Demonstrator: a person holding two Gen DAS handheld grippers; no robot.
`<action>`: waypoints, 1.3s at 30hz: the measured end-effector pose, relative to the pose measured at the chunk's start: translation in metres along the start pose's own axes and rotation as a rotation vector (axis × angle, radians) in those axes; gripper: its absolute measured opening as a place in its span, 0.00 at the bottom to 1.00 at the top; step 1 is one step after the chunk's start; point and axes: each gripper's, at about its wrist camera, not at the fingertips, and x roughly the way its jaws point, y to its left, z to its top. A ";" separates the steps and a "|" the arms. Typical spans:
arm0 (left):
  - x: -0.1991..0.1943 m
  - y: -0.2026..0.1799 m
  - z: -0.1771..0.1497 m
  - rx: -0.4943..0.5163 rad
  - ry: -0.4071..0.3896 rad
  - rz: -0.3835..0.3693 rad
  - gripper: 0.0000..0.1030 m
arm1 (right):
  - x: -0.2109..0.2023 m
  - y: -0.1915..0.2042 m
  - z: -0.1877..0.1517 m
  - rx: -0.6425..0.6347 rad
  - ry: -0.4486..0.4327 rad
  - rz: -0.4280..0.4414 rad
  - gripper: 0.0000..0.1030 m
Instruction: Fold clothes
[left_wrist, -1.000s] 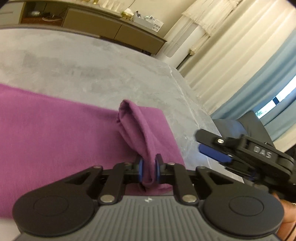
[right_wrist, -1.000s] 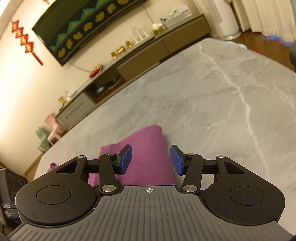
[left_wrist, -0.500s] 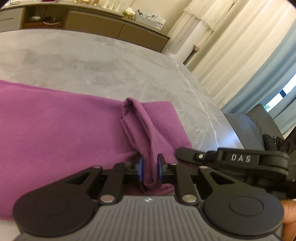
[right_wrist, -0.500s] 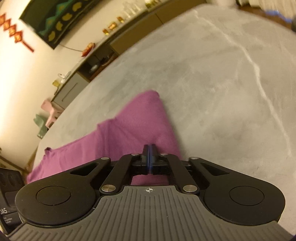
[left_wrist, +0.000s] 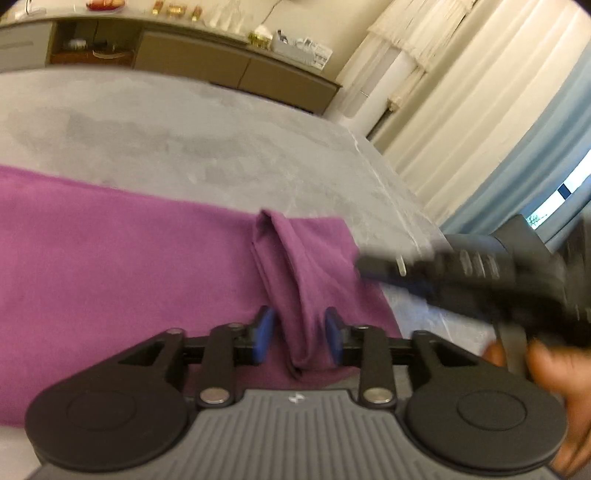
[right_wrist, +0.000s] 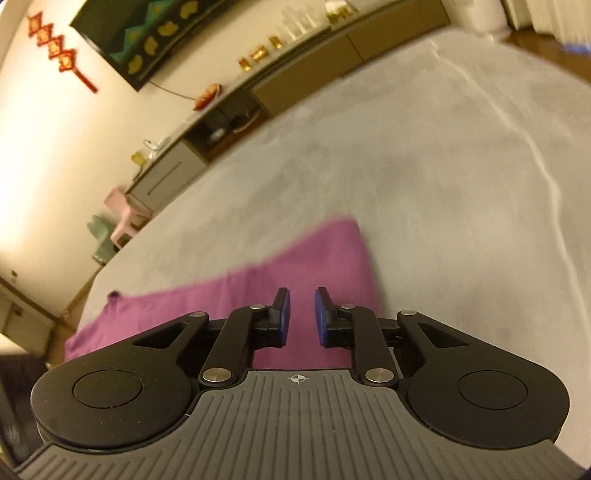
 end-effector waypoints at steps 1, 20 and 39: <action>0.001 0.000 0.000 -0.002 0.004 0.007 0.38 | -0.004 -0.001 -0.004 0.005 0.000 0.005 0.04; 0.004 -0.058 0.051 0.216 0.061 0.003 0.74 | -0.044 0.088 -0.076 -0.584 -0.262 -0.199 0.09; -0.084 0.072 0.048 -0.078 -0.089 -0.101 0.13 | 0.023 0.162 -0.120 -0.988 -0.231 -0.256 0.18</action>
